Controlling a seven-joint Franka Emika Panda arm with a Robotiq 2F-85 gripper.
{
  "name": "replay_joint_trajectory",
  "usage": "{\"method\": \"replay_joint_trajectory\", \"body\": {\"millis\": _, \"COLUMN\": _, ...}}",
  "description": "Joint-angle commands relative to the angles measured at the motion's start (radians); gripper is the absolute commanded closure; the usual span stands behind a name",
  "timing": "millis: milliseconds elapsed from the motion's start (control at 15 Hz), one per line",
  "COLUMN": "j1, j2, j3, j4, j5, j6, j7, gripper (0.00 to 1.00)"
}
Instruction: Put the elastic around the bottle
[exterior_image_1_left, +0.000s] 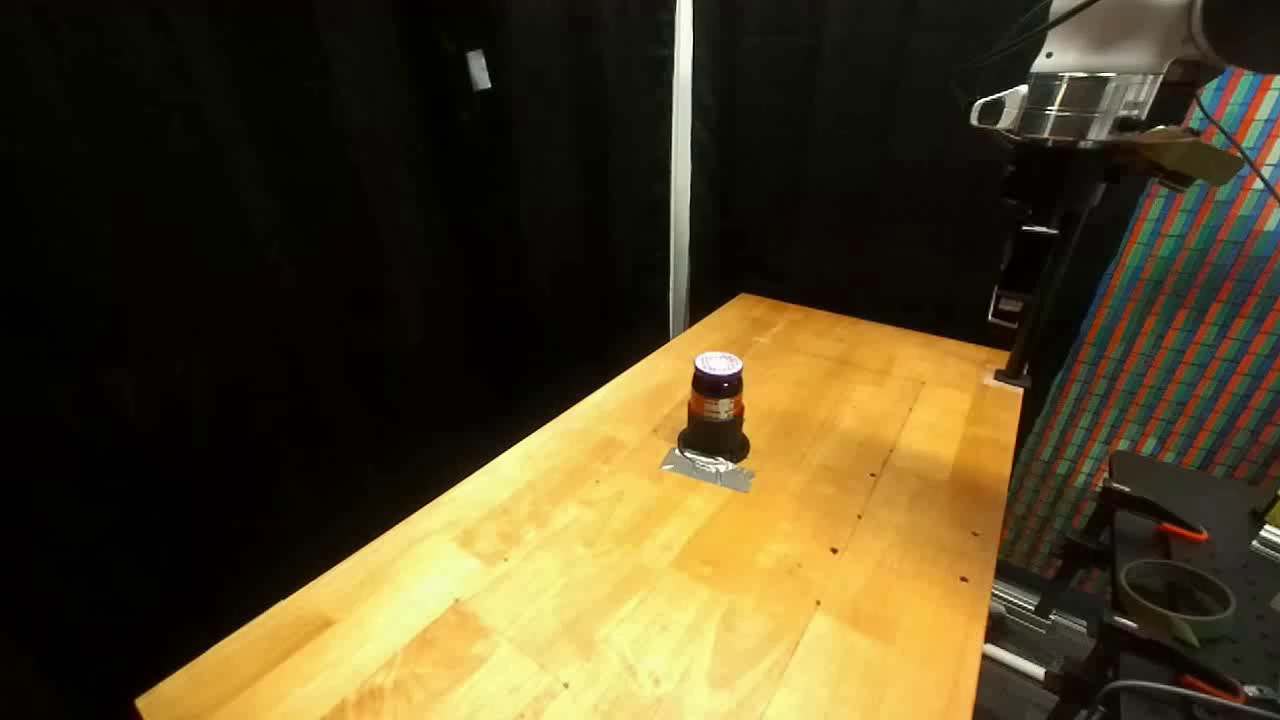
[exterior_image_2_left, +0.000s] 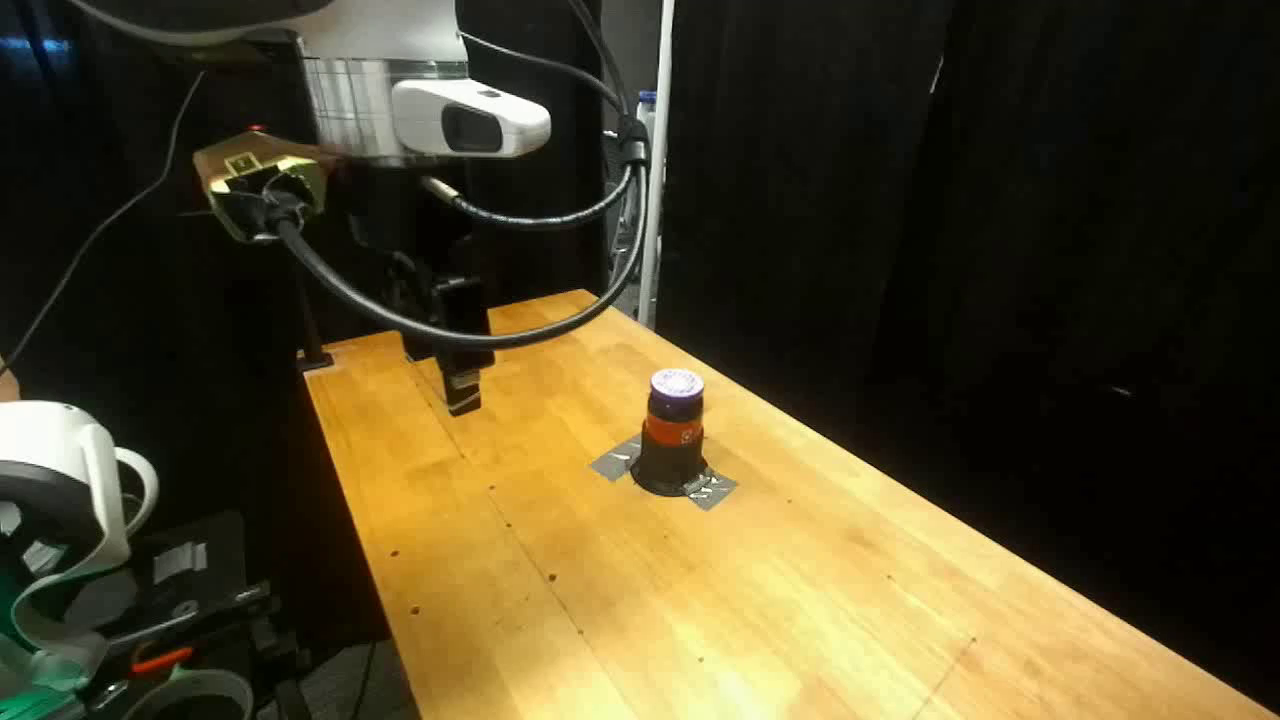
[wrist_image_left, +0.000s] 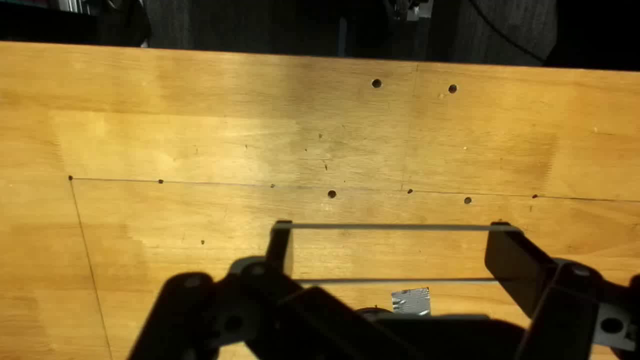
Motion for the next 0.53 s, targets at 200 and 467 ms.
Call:
{"method": "replay_joint_trajectory", "body": {"millis": 200, "j1": 0.005, "j2": -0.001, "j3": -0.004, "j4": 0.003, "j5": -0.003, "j6": -0.002, "j7": 0.002, "gripper": 0.0}}
{"method": "replay_joint_trajectory", "body": {"millis": 467, "j1": 0.01, "j2": 0.041, "j3": 0.028, "j4": 0.059, "j5": -0.021, "j6": -0.004, "j7": 0.038, "gripper": 0.0}}
